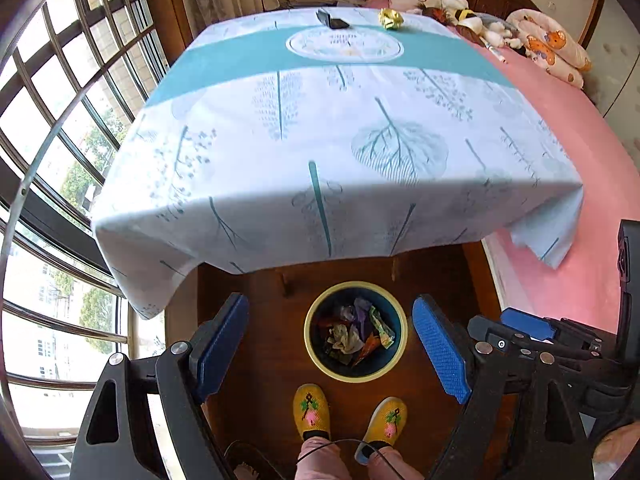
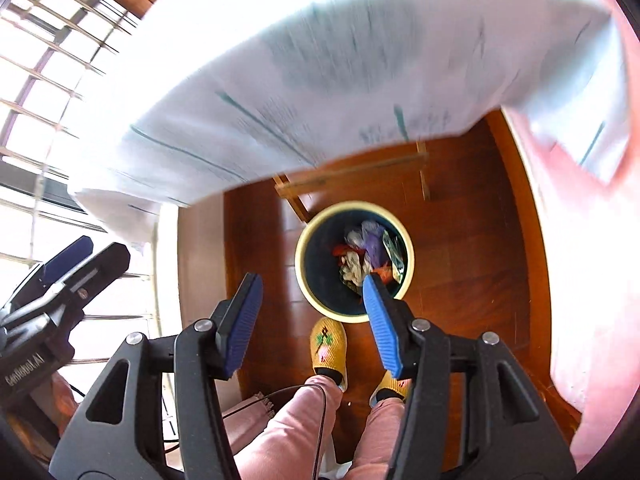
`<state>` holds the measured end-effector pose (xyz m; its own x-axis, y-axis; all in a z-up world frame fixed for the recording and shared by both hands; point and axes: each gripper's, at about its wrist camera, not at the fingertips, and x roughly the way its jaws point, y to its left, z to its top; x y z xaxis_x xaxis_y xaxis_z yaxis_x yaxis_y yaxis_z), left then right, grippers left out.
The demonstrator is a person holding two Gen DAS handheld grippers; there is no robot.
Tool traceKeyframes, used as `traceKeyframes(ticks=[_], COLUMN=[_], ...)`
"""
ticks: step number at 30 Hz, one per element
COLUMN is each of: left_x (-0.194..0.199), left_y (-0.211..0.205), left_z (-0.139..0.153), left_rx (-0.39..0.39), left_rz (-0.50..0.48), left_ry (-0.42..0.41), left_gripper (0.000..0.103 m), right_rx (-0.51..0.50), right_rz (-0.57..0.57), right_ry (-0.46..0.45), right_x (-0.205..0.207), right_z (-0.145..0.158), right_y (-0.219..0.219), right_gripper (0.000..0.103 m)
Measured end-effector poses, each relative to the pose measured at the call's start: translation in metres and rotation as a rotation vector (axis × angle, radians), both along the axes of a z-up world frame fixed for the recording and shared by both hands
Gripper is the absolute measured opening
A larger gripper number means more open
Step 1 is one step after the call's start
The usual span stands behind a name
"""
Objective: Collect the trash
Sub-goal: 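Raise both open grippers back toward the table, then grasp the black TALON card with left gripper while right gripper grasps yellow crumpled paper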
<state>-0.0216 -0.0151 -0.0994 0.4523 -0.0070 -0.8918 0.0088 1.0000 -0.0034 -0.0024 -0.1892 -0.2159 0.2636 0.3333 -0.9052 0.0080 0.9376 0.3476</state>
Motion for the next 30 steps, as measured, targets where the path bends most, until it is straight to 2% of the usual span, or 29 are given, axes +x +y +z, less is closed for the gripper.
traceKeyframes(ticks=[9, 16, 24, 30], left_x=[-0.002, 0.012, 0.045, 0.107], left_y=[-0.014, -0.024, -0.024, -0.006], left_z=[0.113, 0.188, 0.25, 0.27], left_rx=[0.052, 0.081, 0.095, 0.085], left_rz=[-0.014, -0.013, -0.005, 0.037], left_ry=[-0.133, -0.216, -0.275, -0.276], left_gripper=[0.085, 0.085, 0.085, 0.085], right_rx=[0.036, 0.065, 0.036, 0.007], right_rz=[0.03, 0.028, 0.042, 0.027], right_ry=[-0.149, -0.245, -0.333, -0.389], right_x=[-0.009, -0.003, 0.036, 0.091], right_z=[0.098, 0.158, 0.207, 0.246], right_y=[-0.012, -0.028, -0.044, -0.055], right_gripper=[0.053, 0.056, 0.056, 0.056])
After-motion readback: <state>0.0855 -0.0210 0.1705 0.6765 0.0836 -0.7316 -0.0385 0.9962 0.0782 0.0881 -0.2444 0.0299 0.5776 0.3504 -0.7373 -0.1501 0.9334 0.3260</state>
